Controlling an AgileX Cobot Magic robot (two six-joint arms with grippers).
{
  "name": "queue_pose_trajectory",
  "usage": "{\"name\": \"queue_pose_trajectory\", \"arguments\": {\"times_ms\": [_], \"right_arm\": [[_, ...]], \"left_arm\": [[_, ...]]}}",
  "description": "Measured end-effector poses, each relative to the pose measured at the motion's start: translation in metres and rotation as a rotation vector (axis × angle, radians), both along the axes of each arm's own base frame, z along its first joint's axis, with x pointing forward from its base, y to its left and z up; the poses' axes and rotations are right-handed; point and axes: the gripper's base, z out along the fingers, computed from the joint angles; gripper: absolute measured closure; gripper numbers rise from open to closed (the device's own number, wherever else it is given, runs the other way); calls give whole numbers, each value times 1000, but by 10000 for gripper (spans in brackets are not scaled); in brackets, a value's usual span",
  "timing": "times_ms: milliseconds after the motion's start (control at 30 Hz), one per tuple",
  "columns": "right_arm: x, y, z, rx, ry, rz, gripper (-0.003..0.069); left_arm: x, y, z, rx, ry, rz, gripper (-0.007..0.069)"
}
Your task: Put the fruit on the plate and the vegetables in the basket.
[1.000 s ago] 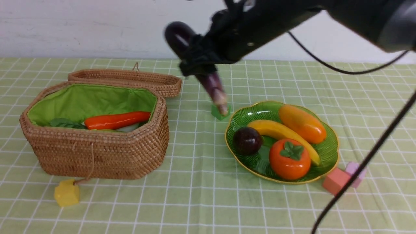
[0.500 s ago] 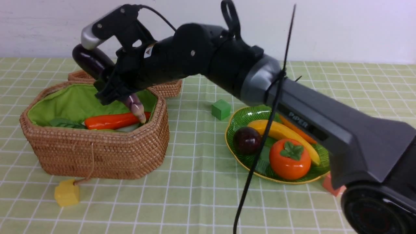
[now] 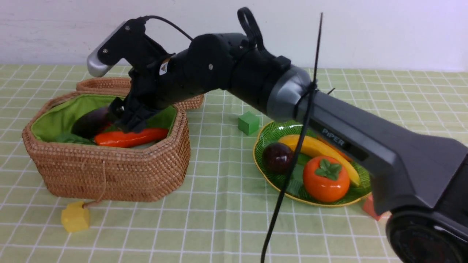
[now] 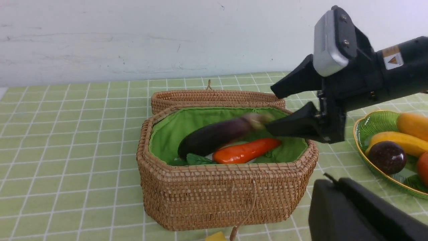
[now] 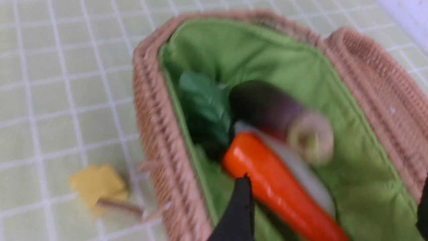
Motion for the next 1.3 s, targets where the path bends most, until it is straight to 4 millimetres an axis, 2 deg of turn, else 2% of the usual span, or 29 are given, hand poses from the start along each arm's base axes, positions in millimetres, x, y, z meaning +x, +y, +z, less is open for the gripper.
{"name": "queue_pose_trajectory", "arguments": {"times_ms": [133, 267, 400, 467, 533, 567, 600, 633, 733, 767, 900, 1033, 1133, 1300], "right_arm": [[-30, -26, 39, -89, 153, -9, 125], [-62, -55, 78, -131, 312, -58, 333], [-77, -68, 86, -131, 383, -103, 577], [-84, -77, 84, -148, 425, -143, 661], [-92, -85, 83, -165, 442, -167, 674], [-102, -97, 83, -190, 455, -197, 676], [-106, -101, 83, -196, 457, -207, 676], [-120, -119, 85, -217, 470, -249, 674], [-143, -145, 87, -226, 491, -306, 666], [-159, -161, 87, -220, 513, -336, 662], [-196, -199, 75, -217, 582, -422, 657], [-218, -223, 56, -240, 628, -487, 655], [-229, -233, 46, -254, 644, -502, 655], [-237, -241, 45, -244, 649, -506, 652]], "left_arm": [[0, -1, 1, -7, -10, -14, 637], [-4, -4, 3, -24, -100, -83, 637], [-20, -2, -7, -143, -207, -192, 637], [-26, -1, -22, -193, -205, -229, 637], [-29, -1, -33, -217, -199, -246, 637], [-31, -1, -45, -240, -192, -265, 637], [-31, -2, -49, -245, -190, -270, 637], [-30, -5, -63, -253, -190, -289, 637], [-24, -14, -79, -239, -191, -316, 637], [-20, -20, -91, -229, -190, -336, 637], [-14, -31, -113, -210, -186, -372, 637], [-11, -34, -125, -193, -165, -380, 637], [-10, -36, -132, -182, -149, -381, 637], [-8, -37, -139, -165, -121, -374, 637]]}}
